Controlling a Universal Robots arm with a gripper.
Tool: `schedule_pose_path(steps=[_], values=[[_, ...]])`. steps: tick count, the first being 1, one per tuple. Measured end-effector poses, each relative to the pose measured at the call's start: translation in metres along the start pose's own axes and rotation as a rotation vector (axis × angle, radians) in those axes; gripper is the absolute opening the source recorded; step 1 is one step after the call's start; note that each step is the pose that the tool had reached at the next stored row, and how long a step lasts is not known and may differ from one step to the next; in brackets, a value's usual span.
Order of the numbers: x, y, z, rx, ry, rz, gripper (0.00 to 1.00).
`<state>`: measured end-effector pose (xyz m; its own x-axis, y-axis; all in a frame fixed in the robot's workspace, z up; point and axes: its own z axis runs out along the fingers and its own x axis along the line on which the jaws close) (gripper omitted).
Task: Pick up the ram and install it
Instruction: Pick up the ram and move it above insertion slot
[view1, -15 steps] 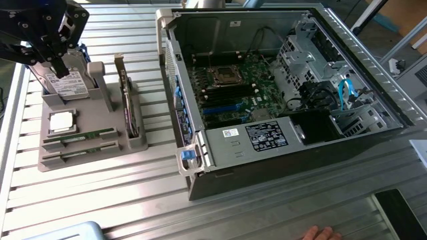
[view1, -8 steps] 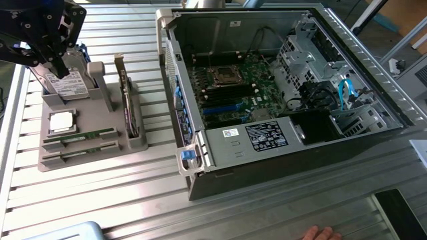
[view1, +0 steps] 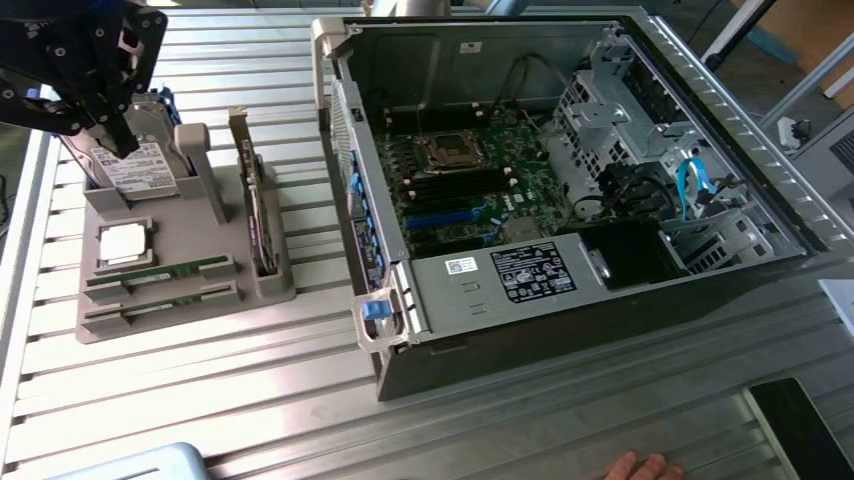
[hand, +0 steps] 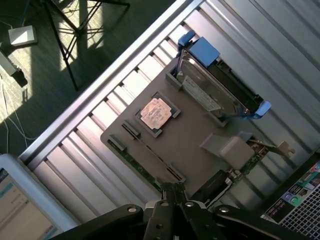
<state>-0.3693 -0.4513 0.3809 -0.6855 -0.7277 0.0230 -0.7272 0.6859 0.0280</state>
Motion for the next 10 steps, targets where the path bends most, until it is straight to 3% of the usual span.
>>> schedule_pose_path(steps=[10], values=[[0.0000, 0.0000, 0.0000, 0.0036, 0.0045, -0.158, 0.11]])
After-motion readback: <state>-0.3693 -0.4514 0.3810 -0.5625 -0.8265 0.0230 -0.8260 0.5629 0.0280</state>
